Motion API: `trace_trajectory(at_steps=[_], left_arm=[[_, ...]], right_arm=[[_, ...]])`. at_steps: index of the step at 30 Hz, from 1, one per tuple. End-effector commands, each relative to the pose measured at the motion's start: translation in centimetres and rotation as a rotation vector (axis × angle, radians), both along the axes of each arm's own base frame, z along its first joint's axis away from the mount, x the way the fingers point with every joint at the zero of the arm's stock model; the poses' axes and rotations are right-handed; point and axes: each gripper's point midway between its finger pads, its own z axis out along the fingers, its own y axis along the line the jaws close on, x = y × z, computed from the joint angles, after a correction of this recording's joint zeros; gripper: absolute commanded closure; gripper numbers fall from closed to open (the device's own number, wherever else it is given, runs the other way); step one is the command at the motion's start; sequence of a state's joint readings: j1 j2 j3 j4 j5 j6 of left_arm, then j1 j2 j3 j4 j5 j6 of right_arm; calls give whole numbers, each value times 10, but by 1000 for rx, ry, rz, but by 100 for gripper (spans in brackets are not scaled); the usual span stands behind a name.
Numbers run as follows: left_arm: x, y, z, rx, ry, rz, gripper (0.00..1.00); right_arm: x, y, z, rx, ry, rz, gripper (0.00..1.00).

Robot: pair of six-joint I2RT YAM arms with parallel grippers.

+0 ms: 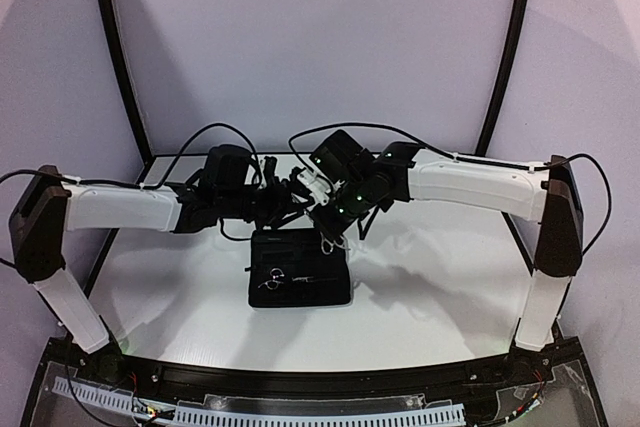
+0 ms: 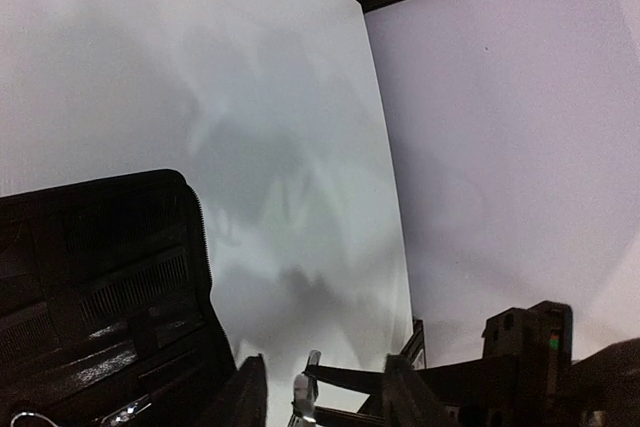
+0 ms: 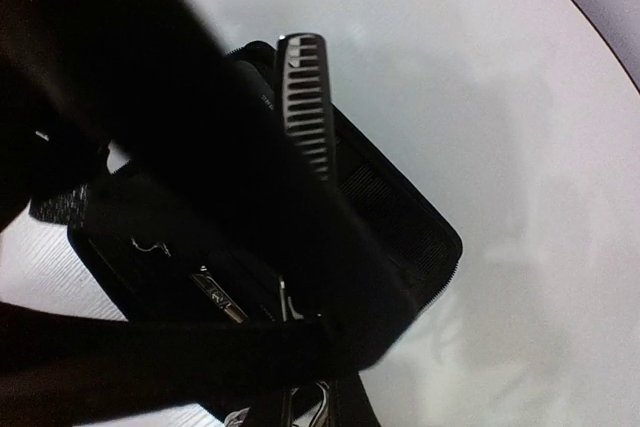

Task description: Sort the hair-cutting tools

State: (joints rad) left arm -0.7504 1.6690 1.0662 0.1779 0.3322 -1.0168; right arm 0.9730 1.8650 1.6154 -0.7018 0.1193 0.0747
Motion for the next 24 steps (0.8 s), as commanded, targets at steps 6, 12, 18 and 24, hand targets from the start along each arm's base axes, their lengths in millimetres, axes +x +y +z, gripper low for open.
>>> trace_trajectory(at_steps=[6,12,18,24], left_arm=[[2,-12,16,-30,-54,-4,99],[2,-7,21,-5,-104,21,99],[3,1,36,5,-156,46,99],[-14,6,62,-36,-238,-18,99]], right_arm=[[5,15,22,69,-26,-20,100],[1,11,31,90,-32,-21,74],[-11,0,63,202,-74,-11,26],[-43,-32,83,383,-87,35,5]])
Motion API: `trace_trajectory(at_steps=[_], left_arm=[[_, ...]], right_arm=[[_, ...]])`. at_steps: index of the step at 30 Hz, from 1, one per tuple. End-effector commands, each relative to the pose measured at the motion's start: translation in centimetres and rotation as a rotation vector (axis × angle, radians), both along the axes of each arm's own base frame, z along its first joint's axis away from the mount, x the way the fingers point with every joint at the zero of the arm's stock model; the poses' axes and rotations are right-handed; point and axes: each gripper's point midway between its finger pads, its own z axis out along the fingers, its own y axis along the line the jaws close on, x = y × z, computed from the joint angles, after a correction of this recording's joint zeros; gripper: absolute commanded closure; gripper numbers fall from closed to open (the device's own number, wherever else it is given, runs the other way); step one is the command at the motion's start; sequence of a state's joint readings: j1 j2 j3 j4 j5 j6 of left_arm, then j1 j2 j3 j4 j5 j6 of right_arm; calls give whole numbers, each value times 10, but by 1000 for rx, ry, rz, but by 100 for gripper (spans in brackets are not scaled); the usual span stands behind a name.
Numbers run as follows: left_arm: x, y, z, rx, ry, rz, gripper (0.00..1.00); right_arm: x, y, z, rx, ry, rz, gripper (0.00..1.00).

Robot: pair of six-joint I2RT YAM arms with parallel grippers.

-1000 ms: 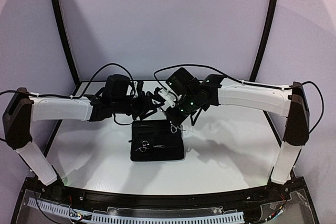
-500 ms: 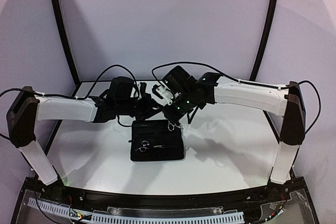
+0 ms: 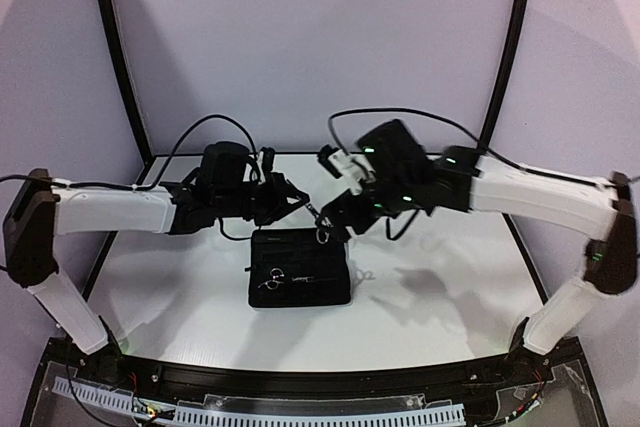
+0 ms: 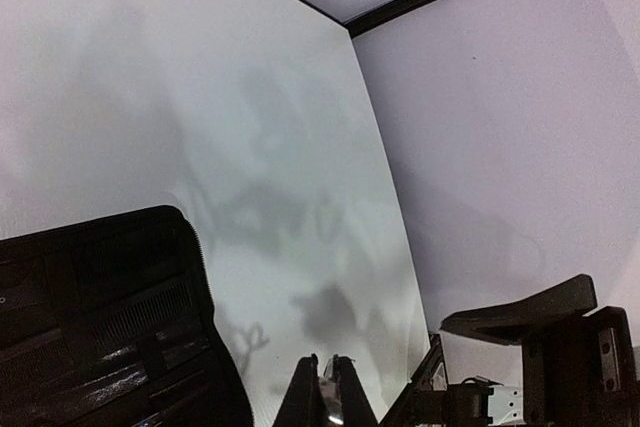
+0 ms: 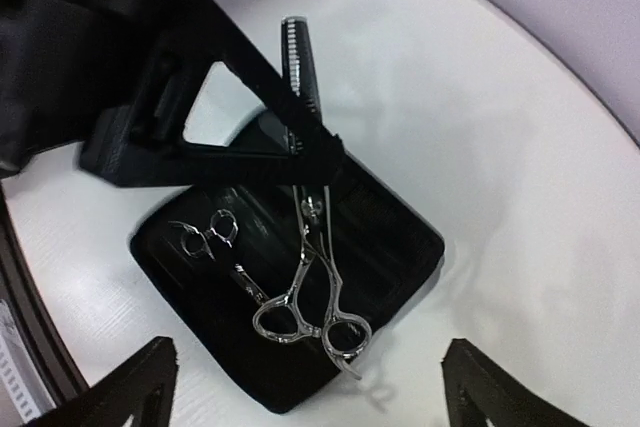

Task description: Sort the hair-cutting tools

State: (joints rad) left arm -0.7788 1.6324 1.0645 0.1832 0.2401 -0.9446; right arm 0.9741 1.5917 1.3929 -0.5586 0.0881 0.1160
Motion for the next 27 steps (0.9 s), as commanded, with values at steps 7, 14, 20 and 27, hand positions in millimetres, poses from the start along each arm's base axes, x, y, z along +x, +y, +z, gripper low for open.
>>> trace_trajectory(at_steps=[7,14,20,27], left_arm=[[-34,28,71,-105,-186,-35,99],[-29,44,96,-254,-196,94,99],[-20,54,106,-296,-198,246,99],[-17,70,122,-367,-237,366,99]], right_arm=[[-30,-42,29,542,240,-57,10],[-35,-10,61,953,372,54,21],[-28,16,84,1107,388,144,25],[-11,18,85,1175,378,55,28]])
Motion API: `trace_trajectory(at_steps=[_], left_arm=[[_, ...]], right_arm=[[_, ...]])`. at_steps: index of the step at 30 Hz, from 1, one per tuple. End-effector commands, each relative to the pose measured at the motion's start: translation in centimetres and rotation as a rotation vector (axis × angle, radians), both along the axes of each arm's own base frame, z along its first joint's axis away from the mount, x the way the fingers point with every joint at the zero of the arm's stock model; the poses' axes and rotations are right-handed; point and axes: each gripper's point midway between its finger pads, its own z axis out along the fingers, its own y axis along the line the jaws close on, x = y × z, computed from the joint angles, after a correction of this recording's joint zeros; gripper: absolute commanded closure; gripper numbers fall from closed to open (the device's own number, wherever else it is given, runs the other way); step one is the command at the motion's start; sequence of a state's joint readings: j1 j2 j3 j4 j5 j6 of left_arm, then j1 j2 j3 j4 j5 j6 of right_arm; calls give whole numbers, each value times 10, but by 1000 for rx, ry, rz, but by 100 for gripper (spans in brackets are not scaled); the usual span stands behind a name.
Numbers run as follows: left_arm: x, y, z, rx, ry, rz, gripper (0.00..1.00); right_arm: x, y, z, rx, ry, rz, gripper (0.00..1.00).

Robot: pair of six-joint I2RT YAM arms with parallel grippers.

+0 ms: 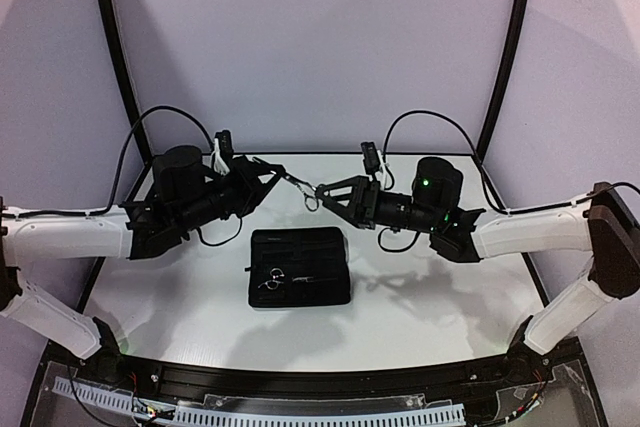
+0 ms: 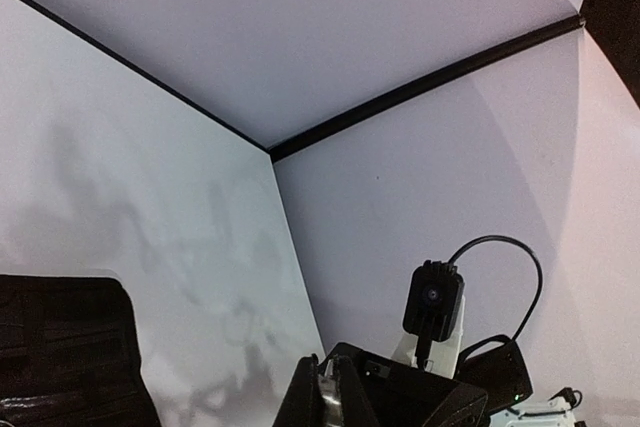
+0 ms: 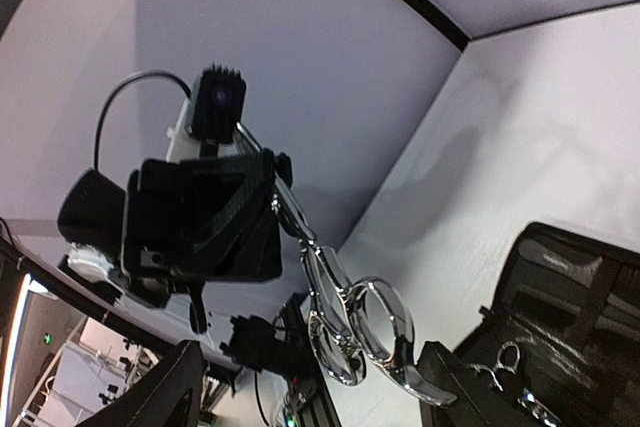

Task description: Sort the hair-cutting tools

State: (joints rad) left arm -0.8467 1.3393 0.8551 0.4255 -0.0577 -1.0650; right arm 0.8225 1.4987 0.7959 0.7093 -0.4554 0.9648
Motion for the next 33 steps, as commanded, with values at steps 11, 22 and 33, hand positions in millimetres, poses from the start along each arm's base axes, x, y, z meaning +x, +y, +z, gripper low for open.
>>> trace_trajectory(at_steps=[11,22,33], left_arm=[[0,27,42,-175,-79,146,99],[-5,29,47,-197,-93,159,99],[-8,26,47,-234,-85,143,99]], right_arm=[[13,18,50,213,-4,-19,34],[21,23,45,205,17,-41,37],[21,32,61,220,-32,-3,52]])
